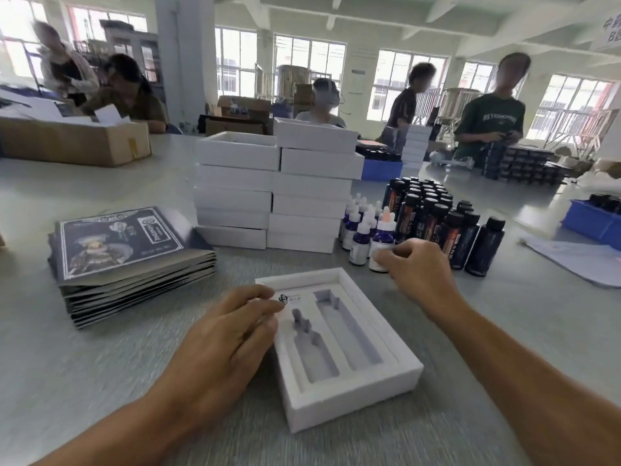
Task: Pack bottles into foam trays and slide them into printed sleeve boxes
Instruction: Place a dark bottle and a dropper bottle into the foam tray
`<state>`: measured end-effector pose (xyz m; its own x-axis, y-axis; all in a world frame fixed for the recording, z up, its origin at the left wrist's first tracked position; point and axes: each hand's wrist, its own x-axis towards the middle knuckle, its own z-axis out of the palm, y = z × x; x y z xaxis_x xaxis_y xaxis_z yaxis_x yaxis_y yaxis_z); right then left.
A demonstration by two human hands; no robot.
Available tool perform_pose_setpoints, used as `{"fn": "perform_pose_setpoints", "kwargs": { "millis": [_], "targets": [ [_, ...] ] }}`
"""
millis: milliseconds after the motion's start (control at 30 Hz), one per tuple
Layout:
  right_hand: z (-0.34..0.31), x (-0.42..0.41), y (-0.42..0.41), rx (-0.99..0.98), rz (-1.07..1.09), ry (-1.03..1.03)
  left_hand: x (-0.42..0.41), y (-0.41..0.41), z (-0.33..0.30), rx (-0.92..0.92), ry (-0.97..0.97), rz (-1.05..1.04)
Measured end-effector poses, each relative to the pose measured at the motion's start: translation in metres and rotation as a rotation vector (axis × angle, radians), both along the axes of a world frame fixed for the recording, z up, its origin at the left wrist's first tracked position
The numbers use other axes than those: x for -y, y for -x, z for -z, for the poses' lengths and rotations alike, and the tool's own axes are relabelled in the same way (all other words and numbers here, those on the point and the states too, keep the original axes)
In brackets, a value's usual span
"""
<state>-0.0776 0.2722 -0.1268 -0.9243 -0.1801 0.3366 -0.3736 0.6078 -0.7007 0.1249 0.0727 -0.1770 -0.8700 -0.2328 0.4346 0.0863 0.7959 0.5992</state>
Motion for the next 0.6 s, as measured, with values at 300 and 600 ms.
{"fn": "perform_pose_setpoints", "kwargs": {
  "millis": [300, 600],
  "targets": [
    [-0.006, 0.006, -0.128, -0.045, -0.417, -0.325, -0.003, -0.005, 0.001, 0.057, 0.033, -0.027],
    [-0.002, 0.008, -0.141, -0.229, -0.43, -0.464, -0.002, -0.007, 0.001, 0.055, 0.063, -0.019]
  ]
}}
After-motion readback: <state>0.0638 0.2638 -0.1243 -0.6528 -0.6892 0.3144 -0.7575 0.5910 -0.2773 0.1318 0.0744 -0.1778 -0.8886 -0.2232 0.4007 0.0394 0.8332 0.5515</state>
